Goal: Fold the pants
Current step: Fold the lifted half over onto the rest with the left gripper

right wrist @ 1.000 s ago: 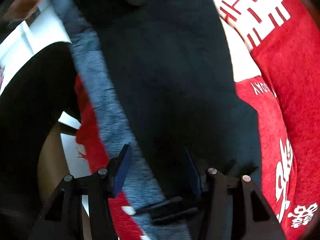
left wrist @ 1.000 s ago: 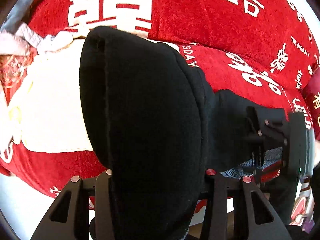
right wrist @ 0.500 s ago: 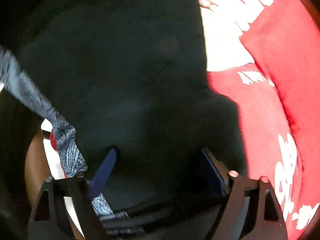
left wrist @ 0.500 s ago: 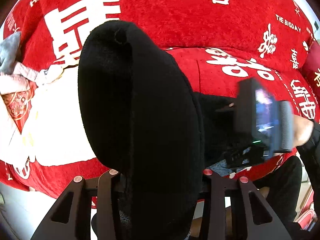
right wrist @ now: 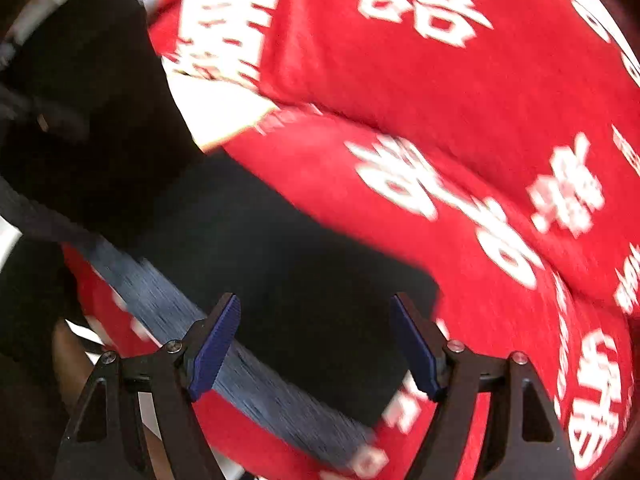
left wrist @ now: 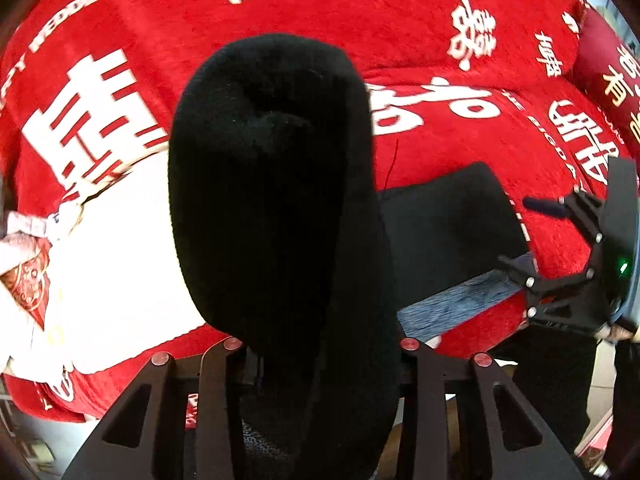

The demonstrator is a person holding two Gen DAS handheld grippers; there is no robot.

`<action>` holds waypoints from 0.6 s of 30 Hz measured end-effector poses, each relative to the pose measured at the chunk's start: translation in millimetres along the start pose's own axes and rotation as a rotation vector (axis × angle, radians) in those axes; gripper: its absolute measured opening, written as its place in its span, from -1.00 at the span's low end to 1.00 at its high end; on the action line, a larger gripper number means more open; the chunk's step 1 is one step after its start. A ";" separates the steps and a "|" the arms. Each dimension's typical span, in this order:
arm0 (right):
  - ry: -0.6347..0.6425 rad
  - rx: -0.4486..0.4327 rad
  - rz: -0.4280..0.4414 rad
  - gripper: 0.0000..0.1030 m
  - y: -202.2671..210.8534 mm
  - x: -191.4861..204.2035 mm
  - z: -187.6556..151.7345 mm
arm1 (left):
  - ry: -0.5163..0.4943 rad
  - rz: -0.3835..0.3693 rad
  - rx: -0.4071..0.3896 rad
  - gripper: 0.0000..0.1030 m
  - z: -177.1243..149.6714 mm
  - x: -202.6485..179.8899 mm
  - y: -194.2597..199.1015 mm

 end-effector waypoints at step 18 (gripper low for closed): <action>-0.222 -0.036 0.021 0.55 19.2 -49.4 -70.2 | -0.079 0.006 0.177 -0.25 59.4 -140.5 -50.6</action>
Point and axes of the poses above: each gripper's, at about its wrist camera, not at the fingertips, and y roughly against the way its jaws point, x to its left, z to its top, the point moved 8 cm from there along -y, roughly the way its jaws point, and after that the axes turned 5 degrees about z, right-handed, at the moved point
